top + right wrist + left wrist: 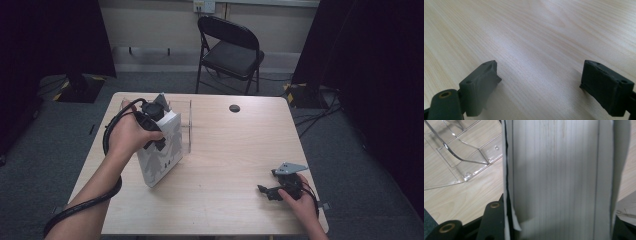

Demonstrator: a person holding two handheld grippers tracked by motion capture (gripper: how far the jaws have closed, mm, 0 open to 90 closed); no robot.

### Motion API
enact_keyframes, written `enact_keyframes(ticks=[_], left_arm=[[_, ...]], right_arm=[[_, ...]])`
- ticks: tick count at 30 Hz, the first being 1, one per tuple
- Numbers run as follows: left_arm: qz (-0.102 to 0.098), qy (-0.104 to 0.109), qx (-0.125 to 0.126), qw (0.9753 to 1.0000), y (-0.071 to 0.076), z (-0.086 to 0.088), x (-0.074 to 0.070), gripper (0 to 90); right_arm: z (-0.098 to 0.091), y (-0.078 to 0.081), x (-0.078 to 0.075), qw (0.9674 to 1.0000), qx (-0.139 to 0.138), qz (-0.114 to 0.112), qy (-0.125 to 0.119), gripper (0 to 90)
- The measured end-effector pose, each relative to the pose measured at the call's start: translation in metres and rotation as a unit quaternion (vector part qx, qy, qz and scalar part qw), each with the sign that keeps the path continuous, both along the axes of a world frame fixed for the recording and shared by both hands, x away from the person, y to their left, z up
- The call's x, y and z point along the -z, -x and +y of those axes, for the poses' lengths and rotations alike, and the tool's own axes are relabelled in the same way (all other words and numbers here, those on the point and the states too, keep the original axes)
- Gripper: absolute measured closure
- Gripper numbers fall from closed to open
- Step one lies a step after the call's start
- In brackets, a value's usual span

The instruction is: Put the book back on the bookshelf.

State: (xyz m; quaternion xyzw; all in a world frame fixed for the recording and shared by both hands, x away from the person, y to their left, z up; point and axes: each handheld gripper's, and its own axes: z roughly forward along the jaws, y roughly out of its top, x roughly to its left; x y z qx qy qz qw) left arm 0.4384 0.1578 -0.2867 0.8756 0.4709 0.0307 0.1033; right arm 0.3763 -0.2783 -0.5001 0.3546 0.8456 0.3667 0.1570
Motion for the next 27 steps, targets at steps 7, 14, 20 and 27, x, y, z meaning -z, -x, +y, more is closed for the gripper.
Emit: enact_keyframes(ticks=[7,14,20,27], left_arm=[[-0.006,-0.001,-0.010,0.9999,-0.006,-0.004,0.000,52.8],[-0.012,0.007,-0.022,0.9997,-0.012,-0.006,-0.002,52.8],[-0.015,0.006,-0.026,0.9995,-0.016,-0.011,-0.003,52.8],[-0.015,0.003,-0.036,0.9992,-0.021,-0.017,-0.004,52.8]], right_arm=[[0.000,0.000,0.000,1.0000,-0.001,0.001,0.000,12.5],[0.000,0.000,0.000,1.0000,-0.001,0.001,0.000,12.5],[0.000,0.000,0.000,1.0000,-0.001,0.001,0.000,12.5],[0.000,0.000,0.000,1.0000,-0.001,0.001,0.000,12.5]])
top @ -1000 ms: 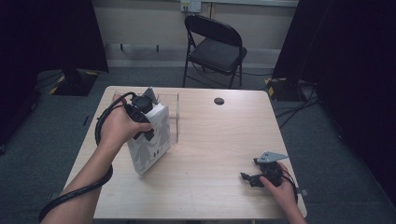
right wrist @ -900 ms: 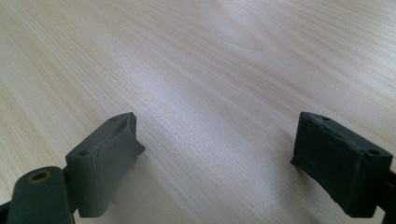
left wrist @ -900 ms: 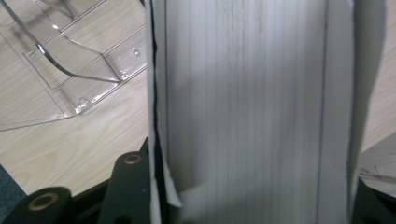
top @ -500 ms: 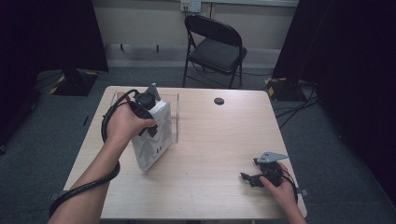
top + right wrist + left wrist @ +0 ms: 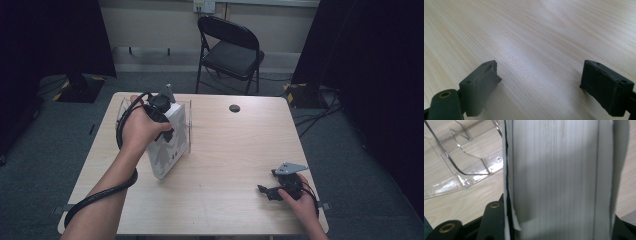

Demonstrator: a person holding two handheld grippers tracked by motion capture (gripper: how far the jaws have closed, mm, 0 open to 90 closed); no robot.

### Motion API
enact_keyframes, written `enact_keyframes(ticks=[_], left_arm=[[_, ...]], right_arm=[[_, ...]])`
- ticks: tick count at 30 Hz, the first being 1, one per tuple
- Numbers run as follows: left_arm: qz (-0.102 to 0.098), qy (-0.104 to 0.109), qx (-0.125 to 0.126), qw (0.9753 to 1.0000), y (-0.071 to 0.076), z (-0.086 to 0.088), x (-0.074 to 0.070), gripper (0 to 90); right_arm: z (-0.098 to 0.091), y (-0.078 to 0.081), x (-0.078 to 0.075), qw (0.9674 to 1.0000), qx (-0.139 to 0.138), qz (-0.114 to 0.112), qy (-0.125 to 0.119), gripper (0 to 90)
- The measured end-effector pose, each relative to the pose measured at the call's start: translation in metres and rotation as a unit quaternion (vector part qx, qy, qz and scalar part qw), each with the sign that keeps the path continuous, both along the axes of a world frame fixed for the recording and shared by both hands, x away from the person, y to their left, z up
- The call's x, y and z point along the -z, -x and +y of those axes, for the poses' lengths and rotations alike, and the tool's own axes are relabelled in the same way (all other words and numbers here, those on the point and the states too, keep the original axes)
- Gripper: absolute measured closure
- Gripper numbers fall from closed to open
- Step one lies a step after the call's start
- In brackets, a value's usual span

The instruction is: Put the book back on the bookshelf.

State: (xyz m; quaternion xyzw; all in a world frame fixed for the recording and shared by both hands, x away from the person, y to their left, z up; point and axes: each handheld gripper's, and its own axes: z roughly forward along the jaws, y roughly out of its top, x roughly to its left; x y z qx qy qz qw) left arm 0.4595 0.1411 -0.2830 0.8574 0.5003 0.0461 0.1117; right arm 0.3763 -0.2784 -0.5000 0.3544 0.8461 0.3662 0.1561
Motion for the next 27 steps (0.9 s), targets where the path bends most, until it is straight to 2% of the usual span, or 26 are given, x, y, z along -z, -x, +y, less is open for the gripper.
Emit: enact_keyframes(ticks=[12,19,22,27], left_arm=[[0.005,0.004,-0.017,0.9998,-0.009,-0.006,-0.001,52.8],[0.002,0.000,-0.025,0.9997,-0.013,-0.008,-0.001,52.9],[-0.001,-0.008,-0.027,0.9996,-0.015,-0.009,-0.001,52.9],[-0.005,0.000,-0.036,0.9993,-0.019,-0.007,0.000,52.8]], right_arm=[[0.000,0.000,0.000,1.0000,0.000,0.000,0.000,12.5],[0.000,0.000,0.000,1.0000,0.000,0.000,0.000,12.6],[0.000,0.000,0.000,1.0000,0.001,0.000,0.000,12.6],[0.000,0.000,0.000,1.0000,0.000,0.001,-0.001,12.6]])
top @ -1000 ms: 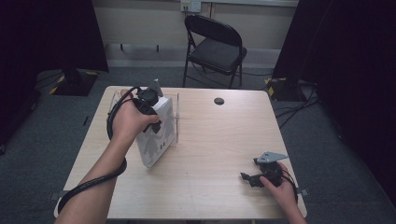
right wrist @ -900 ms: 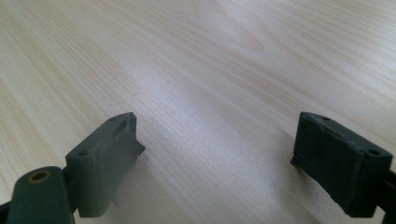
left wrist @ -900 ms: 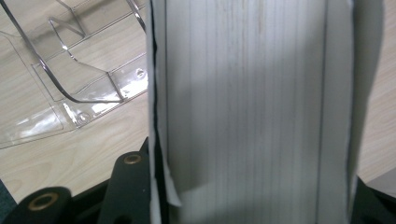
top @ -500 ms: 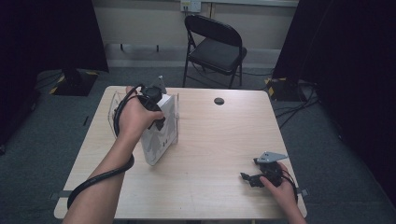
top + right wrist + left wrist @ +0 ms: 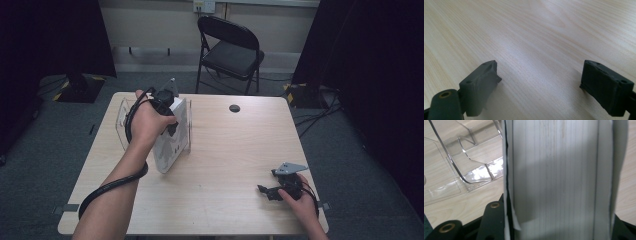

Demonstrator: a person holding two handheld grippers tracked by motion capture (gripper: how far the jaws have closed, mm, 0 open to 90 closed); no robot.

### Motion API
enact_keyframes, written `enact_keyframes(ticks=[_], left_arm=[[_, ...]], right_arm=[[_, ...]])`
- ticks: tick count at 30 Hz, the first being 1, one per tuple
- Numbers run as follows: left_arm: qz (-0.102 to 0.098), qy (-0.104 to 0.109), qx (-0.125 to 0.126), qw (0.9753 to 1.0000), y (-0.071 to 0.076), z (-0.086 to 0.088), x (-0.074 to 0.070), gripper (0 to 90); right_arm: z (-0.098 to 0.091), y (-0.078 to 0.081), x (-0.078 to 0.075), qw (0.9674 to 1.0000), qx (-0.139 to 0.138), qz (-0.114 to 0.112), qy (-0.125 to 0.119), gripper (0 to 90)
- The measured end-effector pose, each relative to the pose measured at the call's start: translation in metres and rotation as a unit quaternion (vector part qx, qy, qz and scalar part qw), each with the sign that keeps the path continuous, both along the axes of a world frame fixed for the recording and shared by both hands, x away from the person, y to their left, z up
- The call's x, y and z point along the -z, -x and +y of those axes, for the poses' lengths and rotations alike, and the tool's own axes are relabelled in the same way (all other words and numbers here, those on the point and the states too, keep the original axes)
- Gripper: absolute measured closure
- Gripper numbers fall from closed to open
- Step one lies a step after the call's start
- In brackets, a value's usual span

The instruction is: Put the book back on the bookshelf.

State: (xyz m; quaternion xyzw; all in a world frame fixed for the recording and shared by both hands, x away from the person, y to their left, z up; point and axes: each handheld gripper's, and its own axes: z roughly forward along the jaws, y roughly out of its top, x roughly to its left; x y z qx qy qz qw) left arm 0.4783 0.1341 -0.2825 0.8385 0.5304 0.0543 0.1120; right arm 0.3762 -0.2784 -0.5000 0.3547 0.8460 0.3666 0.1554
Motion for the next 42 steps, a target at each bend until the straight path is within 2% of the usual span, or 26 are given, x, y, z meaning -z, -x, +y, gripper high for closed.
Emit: enact_keyframes(ticks=[2,5,7,9,10,11,13,15,16,18,19,28,32,36,42], left_arm=[[-0.005,0.003,-0.003,1.0000,-0.001,-0.001,0.001,52.8],[0.000,-0.001,0.000,1.0000,-0.005,-0.001,0.002,52.8],[0.002,0.004,-0.006,1.0000,-0.007,-0.002,0.003,52.9],[-0.004,0.006,-0.007,1.0000,-0.008,-0.003,0.004,52.9],[-0.006,0.006,-0.010,0.9999,-0.009,-0.003,0.005,52.9],[0.002,0.010,-0.031,0.9995,-0.008,-0.005,0.004,52.9],[0.007,0.014,-0.036,0.9992,-0.010,-0.006,0.005,52.9],[0.002,0.016,-0.036,0.9992,-0.012,-0.005,0.006,52.9],[-0.002,0.009,-0.018,0.9998,-0.015,-0.004,0.006,52.9],[0.002,0.016,-0.045,0.9989,-0.015,-0.005,0.007,52.8],[0.004,0.019,-0.043,0.9989,-0.016,-0.005,0.007,52.9],[-0.005,0.013,-0.061,0.9980,-0.021,-0.002,0.007,52.9],[-0.002,0.022,-0.067,0.9975,-0.025,-0.003,0.007,52.8],[-0.010,0.022,-0.078,0.9967,-0.028,-0.004,0.008,52.8],[-0.010,0.015,-0.084,0.9963,-0.034,-0.009,0.011,52.8]], right_arm=[[0.000,0.000,0.000,1.0000,0.000,-0.001,0.000,12.6],[0.000,0.000,0.000,1.0000,0.000,0.000,0.000,12.6],[0.000,0.000,0.000,1.0000,0.000,0.000,0.000,12.6],[0.000,0.000,0.000,1.0000,0.000,-0.001,0.000,12.6],[0.000,0.000,0.000,1.0000,0.000,-0.001,0.000,12.6],[0.000,0.000,0.000,1.0000,0.000,-0.001,0.000,12.6],[0.000,0.000,0.000,1.0000,0.000,0.000,0.000,12.6],[0.000,0.000,0.000,1.0000,0.000,0.000,0.000,12.6],[0.000,0.000,0.000,1.0000,0.000,-0.001,0.000,12.6],[0.000,0.000,0.000,1.0000,0.000,-0.001,0.000,12.6],[0.000,0.000,0.000,1.0000,0.000,-0.001,0.000,12.6],[0.000,0.000,0.000,1.0000,-0.001,-0.001,0.000,12.6],[0.000,0.000,0.000,1.0000,0.000,0.000,0.000,12.6],[0.000,0.000,0.000,1.0000,0.000,-0.001,0.000,12.6],[0.000,0.000,0.000,1.0000,0.000,-0.001,0.000,12.5]])
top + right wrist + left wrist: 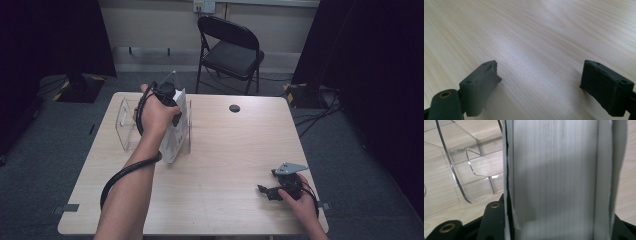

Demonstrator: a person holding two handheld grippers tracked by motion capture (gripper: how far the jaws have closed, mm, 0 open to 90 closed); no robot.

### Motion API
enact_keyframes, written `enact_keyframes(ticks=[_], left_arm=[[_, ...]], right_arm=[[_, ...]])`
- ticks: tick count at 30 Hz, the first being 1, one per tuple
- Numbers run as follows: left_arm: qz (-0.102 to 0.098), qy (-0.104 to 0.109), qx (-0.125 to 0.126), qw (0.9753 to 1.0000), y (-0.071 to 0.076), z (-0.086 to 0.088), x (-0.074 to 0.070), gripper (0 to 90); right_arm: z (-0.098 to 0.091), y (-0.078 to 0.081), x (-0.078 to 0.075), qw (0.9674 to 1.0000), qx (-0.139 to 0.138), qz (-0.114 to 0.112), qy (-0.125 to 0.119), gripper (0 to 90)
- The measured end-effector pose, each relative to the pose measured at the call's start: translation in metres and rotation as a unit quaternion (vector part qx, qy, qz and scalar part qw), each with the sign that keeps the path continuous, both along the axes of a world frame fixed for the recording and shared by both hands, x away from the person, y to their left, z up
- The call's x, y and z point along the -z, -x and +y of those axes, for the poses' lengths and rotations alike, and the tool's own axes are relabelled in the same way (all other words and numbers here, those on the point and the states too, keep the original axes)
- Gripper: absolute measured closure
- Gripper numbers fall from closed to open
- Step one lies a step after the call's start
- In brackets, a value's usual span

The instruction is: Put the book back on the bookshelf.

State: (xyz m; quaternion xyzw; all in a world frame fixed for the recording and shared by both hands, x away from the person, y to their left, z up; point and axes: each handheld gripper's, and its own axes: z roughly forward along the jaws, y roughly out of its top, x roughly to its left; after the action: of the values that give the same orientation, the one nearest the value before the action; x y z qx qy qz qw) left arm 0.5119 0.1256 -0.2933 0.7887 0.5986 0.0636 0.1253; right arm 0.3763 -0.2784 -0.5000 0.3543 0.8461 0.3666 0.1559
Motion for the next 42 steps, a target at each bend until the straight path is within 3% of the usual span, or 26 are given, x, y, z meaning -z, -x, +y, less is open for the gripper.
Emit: enact_keyframes(ticks=[21,37,42], left_arm=[[-0.009,0.002,-0.041,0.9991,-0.011,-0.004,0.004,52.8],[-0.006,-0.001,-0.051,0.9987,-0.021,-0.006,0.011,52.8],[-0.008,-0.001,-0.071,0.9974,-0.023,-0.008,0.012,52.8]], right_arm=[[0.000,0.000,0.000,1.0000,-0.001,-0.001,0.000,12.6],[0.000,0.000,0.000,1.0000,-0.001,0.000,0.001,12.6],[0.000,0.000,0.000,1.0000,-0.001,0.000,0.000,12.5]])
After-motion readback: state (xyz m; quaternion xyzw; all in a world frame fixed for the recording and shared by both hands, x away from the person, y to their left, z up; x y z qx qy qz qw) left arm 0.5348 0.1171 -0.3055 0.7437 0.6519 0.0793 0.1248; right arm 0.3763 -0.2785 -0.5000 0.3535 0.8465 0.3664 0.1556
